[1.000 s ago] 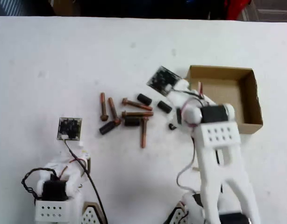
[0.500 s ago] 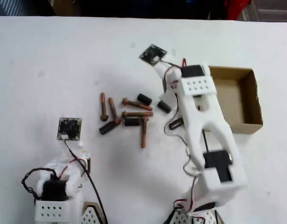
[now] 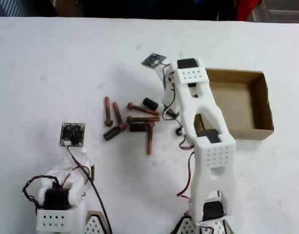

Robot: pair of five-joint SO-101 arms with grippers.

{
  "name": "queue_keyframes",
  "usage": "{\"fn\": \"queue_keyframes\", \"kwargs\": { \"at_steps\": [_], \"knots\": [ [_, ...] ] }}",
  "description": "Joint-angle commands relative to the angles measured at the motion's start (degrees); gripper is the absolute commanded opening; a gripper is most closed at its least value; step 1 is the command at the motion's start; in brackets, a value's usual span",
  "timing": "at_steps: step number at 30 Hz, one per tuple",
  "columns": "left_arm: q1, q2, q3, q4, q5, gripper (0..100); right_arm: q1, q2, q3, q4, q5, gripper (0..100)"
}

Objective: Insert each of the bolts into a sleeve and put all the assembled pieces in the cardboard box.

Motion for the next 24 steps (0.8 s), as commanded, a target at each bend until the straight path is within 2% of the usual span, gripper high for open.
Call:
{"fn": "queue_keyframes", "kwargs": {
  "at_steps": [1, 7, 12, 24],
  "knots": [
    [0.40, -0.40, -0.09, 0.35, -0.53, 2, -0.66, 2.51, -4.84, 0.31, 2.11, 11.3],
    [0.40, -0.40, -0.09, 0.35, -0.53, 2, -0.66, 6.20, -7.91, 0.31, 2.29, 11.4],
    [0.40, -0.40, -0.09, 0.35, -0.53, 2, -0.66, 4.79, -8.09, 0.75, 2.29, 18.1],
    [0.40, -0.40, -0.09, 0.35, -0.53, 2, -1.36, -1.80, -8.00, 4.88, 1.93, 17.0]
  ]
}}
